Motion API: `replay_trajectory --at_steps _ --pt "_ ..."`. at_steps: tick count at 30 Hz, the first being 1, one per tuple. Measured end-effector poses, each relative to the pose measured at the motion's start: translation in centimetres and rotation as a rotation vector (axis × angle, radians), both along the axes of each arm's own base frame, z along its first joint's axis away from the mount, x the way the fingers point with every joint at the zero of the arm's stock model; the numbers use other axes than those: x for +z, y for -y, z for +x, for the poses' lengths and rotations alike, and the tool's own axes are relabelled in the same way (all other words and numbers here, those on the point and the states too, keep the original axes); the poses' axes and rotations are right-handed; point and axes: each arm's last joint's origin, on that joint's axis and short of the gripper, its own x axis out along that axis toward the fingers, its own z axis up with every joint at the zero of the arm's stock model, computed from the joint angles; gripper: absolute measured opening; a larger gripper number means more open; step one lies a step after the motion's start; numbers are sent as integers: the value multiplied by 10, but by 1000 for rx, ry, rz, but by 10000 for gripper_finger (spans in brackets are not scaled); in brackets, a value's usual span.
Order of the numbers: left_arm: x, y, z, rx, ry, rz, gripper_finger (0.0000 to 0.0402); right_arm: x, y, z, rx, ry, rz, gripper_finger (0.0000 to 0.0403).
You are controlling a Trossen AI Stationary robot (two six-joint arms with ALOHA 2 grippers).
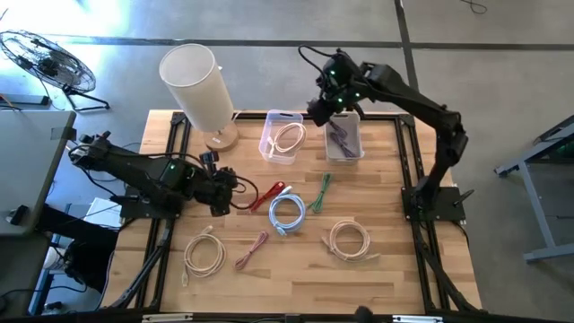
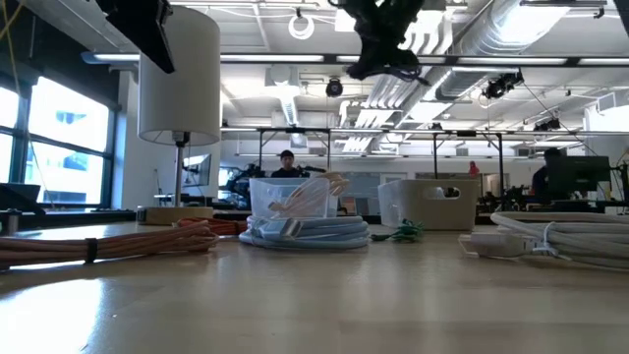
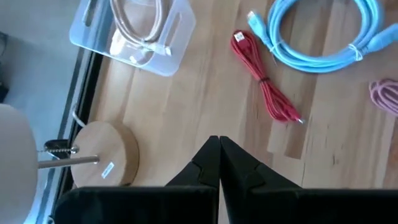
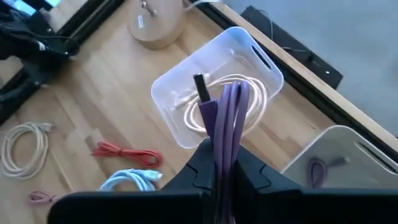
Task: Pick & Place USB Port
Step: Put the purple charger cable into the gray bin
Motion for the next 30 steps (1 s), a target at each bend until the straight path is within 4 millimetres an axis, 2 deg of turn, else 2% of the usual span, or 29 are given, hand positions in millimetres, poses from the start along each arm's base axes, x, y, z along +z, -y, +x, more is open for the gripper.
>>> replay_trajectory --at_steps 5,8,12,17,22,30 --pt "0 -1 -2 10 -9 33 0 -12 28 -7 -131 -58 -9 11" --pt "-2 -2 -7 48 -43 16 0 -19 44 -7 -229 -24 -32 11" --pt "-4 -5 -15 131 -89 12 0 -42 54 -5 -314 4 11 11" --pt "-6 -8 -24 183 -158 27 0 -83 53 -8 -375 -17 63 11" --pt "-21 -9 -28 205 -196 37 0 -113 49 -27 -476 -65 82 11" --pt "-55 -9 -32 224 -269 38 0 -135 32 -47 -508 72 48 11"
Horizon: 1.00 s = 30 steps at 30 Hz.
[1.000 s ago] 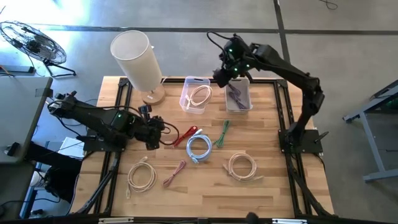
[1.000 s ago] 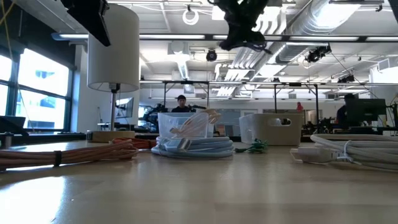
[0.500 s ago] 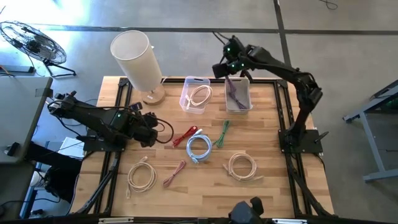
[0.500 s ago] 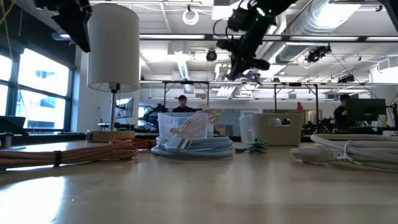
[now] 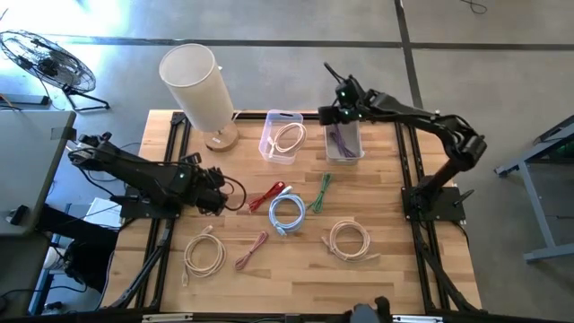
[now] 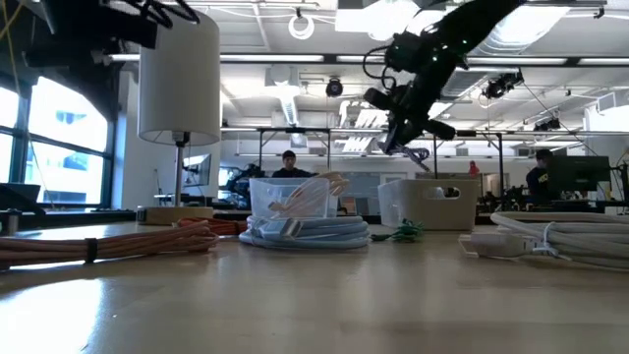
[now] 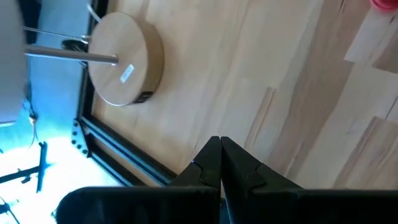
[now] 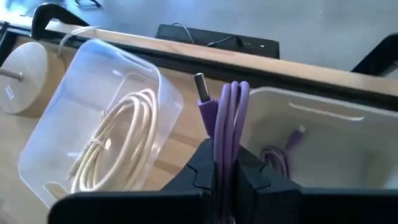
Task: Pick & Place USB Port
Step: Put the purple charger cable into the gray bin
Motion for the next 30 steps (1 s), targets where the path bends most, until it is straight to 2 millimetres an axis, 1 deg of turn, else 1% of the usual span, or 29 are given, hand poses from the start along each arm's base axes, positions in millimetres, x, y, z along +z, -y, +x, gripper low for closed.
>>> replay_trajectory --at_steps 3,6,11,16,19,24,30 --pt "-7 1 1 0 8 -17 0 -11 -6 -11 -51 9 11 11" --pt "-8 1 2 0 18 -27 0 -23 -8 -21 -86 3 26 11" --pt "-8 2 4 -2 37 -33 0 -37 -12 -22 -75 68 30 11" --pt "-8 2 5 -2 50 -37 0 -48 -15 -26 -89 44 40 11" --pt "-8 3 7 -3 66 -43 0 -52 -17 -27 -77 39 46 10" --pt "-8 3 9 -3 89 -52 0 -52 -16 -28 -77 36 35 12" --pt "-8 3 9 -3 91 -53 0 -52 -16 -27 -58 36 37 45"
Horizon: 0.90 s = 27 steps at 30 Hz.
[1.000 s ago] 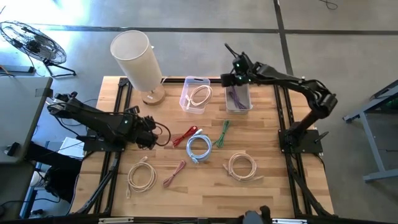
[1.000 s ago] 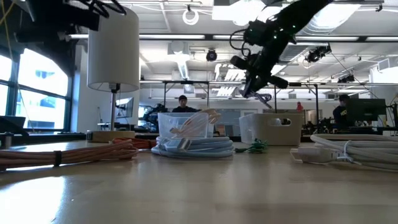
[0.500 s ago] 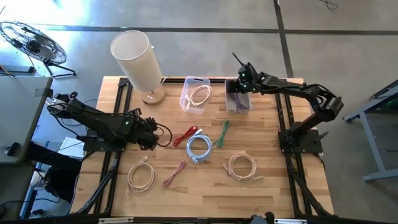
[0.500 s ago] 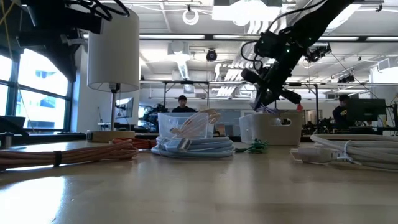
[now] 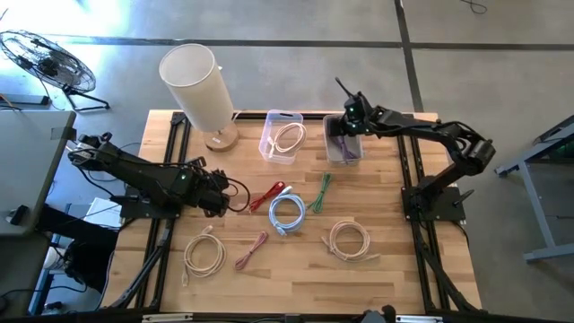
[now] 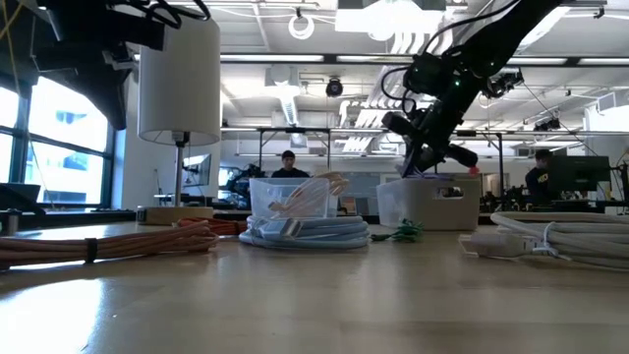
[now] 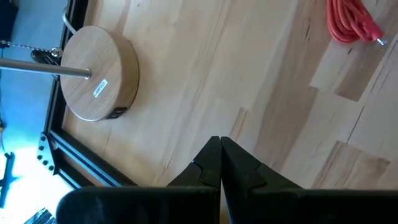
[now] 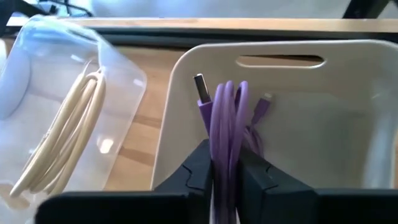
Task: Pick & Place USB Port
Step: Put the purple charger cable into the gray bin, then put the left light yellow hdmi cable into the transparent bin
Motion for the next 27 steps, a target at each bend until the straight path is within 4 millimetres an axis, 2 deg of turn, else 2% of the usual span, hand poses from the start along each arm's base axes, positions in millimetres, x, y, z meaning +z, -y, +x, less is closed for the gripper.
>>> replay_trajectory --at_steps 6,11,15,19,22,27 --pt "0 1 2 0 23 -7 0 0 -1 0 10 2 12 78" --pt "0 2 4 -2 34 -37 0 -1 -4 3 40 22 36 121" --pt "0 3 4 -5 26 -66 0 7 -1 10 90 172 52 160" --pt "-1 3 5 -17 30 -79 0 25 3 22 277 445 40 192" --pt "0 6 10 -74 59 -106 0 47 0 32 491 651 -53 204" --pt "3 11 25 -203 159 -148 0 89 -31 44 786 886 -219 204"
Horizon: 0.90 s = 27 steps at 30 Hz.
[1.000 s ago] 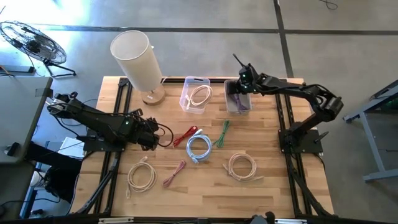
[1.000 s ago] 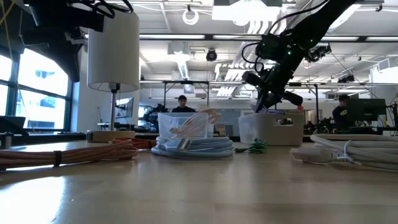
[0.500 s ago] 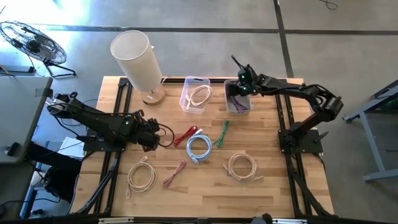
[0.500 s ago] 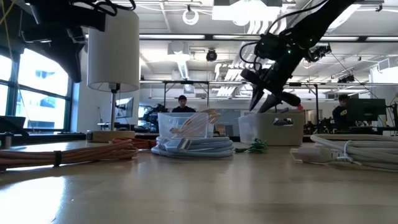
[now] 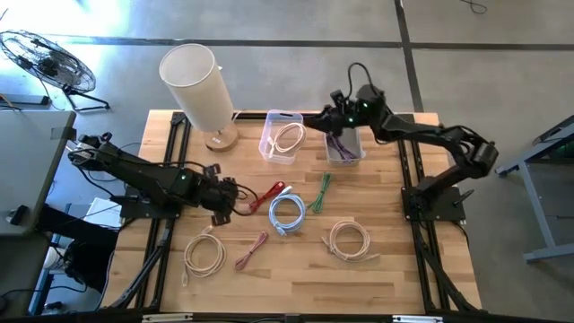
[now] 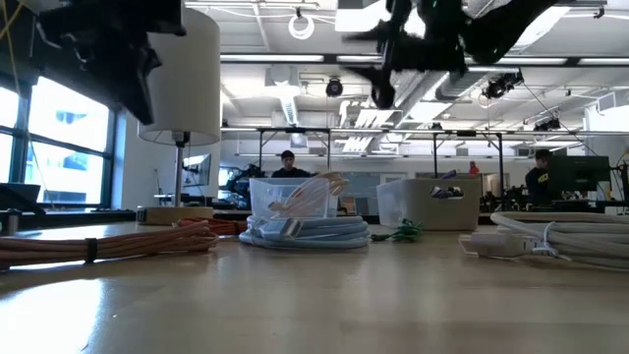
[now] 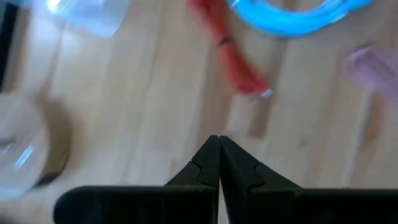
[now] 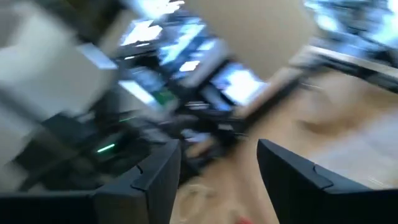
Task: Pick & Place USB Port
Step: Put the left light yellow hdmi cable into the transparent bin
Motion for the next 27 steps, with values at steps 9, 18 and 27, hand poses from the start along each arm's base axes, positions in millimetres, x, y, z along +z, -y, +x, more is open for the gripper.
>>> replay_trajectory --at_steps 9,18,27 --pt "16 27 23 -278 272 -73 0 76 -103 -22 361 320 -307 199" --pt "20 55 18 -339 279 -463 0 104 -177 -76 429 361 -391 199" --pt "28 105 -4 -332 353 -634 0 93 -221 -88 366 224 -413 199"
